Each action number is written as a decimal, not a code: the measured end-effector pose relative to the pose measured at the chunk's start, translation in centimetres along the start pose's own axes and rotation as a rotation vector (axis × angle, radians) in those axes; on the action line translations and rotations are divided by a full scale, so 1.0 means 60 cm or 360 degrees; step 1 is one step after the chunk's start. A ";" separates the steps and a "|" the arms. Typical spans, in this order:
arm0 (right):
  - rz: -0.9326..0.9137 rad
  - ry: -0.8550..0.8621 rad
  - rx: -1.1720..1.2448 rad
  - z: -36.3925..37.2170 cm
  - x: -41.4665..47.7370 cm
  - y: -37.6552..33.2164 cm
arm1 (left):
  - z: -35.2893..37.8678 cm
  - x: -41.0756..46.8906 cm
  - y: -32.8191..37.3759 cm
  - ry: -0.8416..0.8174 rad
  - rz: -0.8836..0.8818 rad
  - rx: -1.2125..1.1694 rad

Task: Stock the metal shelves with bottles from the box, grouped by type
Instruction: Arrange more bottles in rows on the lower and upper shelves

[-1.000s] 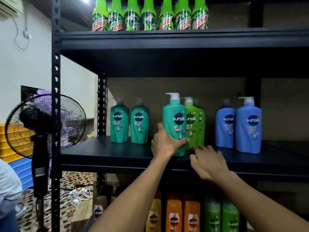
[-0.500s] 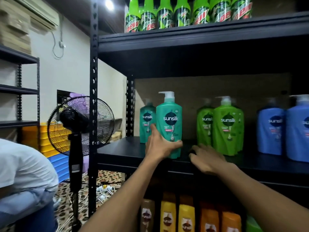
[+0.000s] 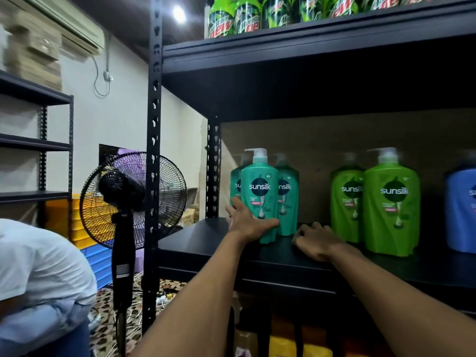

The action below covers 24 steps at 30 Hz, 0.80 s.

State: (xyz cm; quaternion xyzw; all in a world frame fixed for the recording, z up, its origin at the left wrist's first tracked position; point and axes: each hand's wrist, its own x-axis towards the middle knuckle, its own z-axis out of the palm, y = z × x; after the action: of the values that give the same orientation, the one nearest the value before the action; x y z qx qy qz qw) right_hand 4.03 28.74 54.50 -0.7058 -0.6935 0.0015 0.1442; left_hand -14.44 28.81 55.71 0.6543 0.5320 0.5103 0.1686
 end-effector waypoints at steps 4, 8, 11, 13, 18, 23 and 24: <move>0.0036 0.0063 -0.0006 0.007 0.023 0.004 | 0.012 0.021 -0.011 0.0013 0.0016 0.0107; 0.0025 0.0072 -0.0030 0.013 0.028 0.006 | 0.016 0.033 -0.023 0.0063 0.0057 0.0117; 0.0013 0.0064 -0.0018 0.013 0.026 0.007 | 0.014 0.033 -0.026 0.0088 0.0060 0.0127; 0.0002 0.0056 -0.0021 0.013 0.027 0.006 | 0.013 0.031 -0.026 0.0111 0.0034 0.0121; -0.0023 0.0039 0.0008 0.013 0.030 0.006 | 0.013 0.030 -0.026 0.0133 0.0018 0.0174; -0.0025 -0.0008 -0.0022 0.016 0.038 0.010 | 0.012 0.030 -0.026 0.0118 -0.0002 0.0186; -0.0023 -0.0017 -0.0023 0.017 0.041 0.011 | 0.012 0.029 -0.025 0.0117 -0.0002 0.0183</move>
State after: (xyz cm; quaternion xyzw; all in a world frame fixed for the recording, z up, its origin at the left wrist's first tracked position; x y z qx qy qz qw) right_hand 4.56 31.33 53.86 -0.7018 -0.6993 -0.0010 0.1354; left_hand -14.76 31.14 55.11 0.6434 0.5666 0.5027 0.1113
